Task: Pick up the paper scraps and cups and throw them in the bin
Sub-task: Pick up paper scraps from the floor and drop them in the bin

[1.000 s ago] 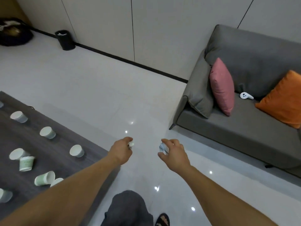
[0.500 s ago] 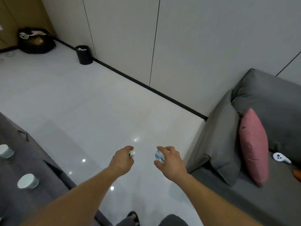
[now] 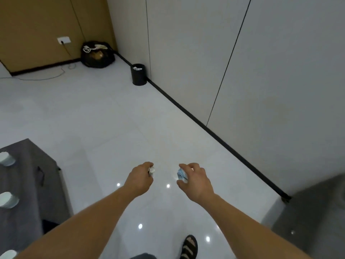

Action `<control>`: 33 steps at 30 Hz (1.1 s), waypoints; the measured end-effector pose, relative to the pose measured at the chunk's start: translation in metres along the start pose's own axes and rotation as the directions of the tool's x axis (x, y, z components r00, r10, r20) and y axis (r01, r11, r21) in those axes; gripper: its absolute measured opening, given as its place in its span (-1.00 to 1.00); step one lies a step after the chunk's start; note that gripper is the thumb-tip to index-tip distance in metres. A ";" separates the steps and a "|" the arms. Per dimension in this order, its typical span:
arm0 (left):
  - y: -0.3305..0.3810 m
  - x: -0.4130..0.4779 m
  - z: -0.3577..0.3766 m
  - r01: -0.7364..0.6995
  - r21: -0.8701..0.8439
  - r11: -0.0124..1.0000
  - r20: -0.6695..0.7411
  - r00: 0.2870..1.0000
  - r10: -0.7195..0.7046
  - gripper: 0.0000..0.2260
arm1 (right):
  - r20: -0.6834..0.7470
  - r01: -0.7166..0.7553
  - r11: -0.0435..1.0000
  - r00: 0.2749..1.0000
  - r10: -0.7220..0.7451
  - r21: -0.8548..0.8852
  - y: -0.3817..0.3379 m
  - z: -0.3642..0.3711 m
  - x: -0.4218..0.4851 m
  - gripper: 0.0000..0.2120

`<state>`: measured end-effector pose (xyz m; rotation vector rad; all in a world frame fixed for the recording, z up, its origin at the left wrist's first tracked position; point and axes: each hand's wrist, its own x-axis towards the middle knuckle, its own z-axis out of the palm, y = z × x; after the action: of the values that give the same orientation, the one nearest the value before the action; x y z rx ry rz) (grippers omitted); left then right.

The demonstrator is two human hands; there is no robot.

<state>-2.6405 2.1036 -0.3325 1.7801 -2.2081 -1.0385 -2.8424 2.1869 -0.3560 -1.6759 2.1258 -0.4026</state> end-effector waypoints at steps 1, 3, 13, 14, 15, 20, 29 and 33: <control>0.008 0.020 -0.006 0.017 -0.004 1.000 -0.017 1.000 -0.017 -0.63 | 0.014 0.029 1.000 1.000 -0.029 -0.013 0.003 -0.009 0.027 -0.48; 0.021 0.056 -0.017 0.039 -0.023 0.999 -0.042 0.998 -0.040 -0.63 | 0.030 0.059 0.998 0.998 -0.058 -0.020 0.005 -0.026 0.077 -0.48; 0.012 0.264 -0.081 0.147 -0.103 0.984 -0.044 0.987 -0.152 -0.60 | 0.102 0.163 0.983 0.983 -0.153 -0.088 -0.016 -0.040 0.323 -0.49; 0.012 0.290 -0.093 0.147 -0.106 0.983 -0.051 0.987 -0.153 -0.61 | 0.105 0.158 0.983 0.983 -0.148 -0.089 -0.020 -0.042 0.348 -0.49; 0.013 0.315 -0.106 0.145 -0.109 0.983 -0.057 0.987 -0.152 -0.61 | 0.112 0.152 0.984 0.984 -0.141 -0.097 -0.025 -0.046 0.373 -0.49; 0.021 0.430 -0.167 0.111 -0.097 0.989 -0.069 0.991 -0.118 -0.62 | 0.084 0.121 0.988 0.990 -0.113 -0.097 -0.053 -0.065 0.501 -0.48; 0.046 0.643 -0.246 0.120 -0.075 0.990 -0.108 0.986 -0.128 -0.60 | 0.104 0.228 0.968 0.971 -0.217 -0.108 -0.082 -0.086 0.736 -0.48; 0.064 0.734 -0.283 0.183 -0.104 0.978 -0.158 0.967 -0.198 -0.59 | 0.122 0.299 0.948 0.951 -0.285 -0.114 -0.094 -0.103 0.848 -0.49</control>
<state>-2.7737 1.3264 -0.3133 1.9915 -1.8943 -0.9643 -2.9802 1.3388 -0.3350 -2.0506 1.8683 -0.2561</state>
